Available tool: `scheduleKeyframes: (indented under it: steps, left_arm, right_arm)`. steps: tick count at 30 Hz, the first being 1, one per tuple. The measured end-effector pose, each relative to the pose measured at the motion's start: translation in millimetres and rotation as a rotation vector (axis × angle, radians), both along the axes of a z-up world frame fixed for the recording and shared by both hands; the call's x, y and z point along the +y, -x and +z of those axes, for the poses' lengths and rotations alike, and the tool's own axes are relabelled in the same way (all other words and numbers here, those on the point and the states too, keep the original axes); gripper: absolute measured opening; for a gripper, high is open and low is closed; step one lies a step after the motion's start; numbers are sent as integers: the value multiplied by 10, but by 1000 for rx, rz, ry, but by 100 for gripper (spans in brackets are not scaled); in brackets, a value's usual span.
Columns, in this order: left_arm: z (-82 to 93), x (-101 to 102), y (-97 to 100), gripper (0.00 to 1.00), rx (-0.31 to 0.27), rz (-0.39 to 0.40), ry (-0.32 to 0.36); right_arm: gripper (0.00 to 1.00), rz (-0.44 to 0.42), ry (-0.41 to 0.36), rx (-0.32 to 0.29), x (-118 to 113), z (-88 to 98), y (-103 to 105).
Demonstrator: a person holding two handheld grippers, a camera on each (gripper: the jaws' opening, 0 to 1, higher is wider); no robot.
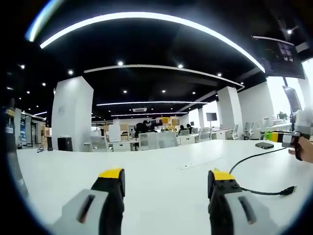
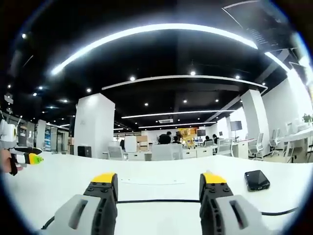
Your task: Find the data cable on the table. Grasp the USB connector end of the cable and insert it into the USB port on the table
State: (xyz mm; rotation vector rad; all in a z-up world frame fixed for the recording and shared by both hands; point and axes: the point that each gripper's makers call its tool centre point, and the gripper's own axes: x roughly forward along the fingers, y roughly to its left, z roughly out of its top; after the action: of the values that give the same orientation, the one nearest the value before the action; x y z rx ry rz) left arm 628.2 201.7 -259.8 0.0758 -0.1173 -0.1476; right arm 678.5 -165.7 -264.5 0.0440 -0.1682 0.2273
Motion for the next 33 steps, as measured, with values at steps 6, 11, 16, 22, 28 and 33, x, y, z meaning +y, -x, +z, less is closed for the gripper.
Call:
scheduleKeyframes:
  steps: [6,11,16,22,28,33]
  left_arm:
    - [-23,-14,-17,69,7,-3,1]
    - [-62,-12,-37,69,21,-4,3]
    - [-116,-52,-56,69,36,-14,-6]
    - [-116,-20,-60,69,37,-8,0]
    - [-157,34,-63,69,48,5,2]
    - [-154,30,-44,69,46,2,7]
  right_arm:
    - [67,10,10,2,12,11,-42]
    - [69,28,2,32,27,-3,-94]
    - [70,90,28,107,184,-70,-119]
    - [69,210,81,214,596,-210,-32]
    - [64,331,104,342,1096,-445,99]
    - [55,398,120,422,1420,-604,193]
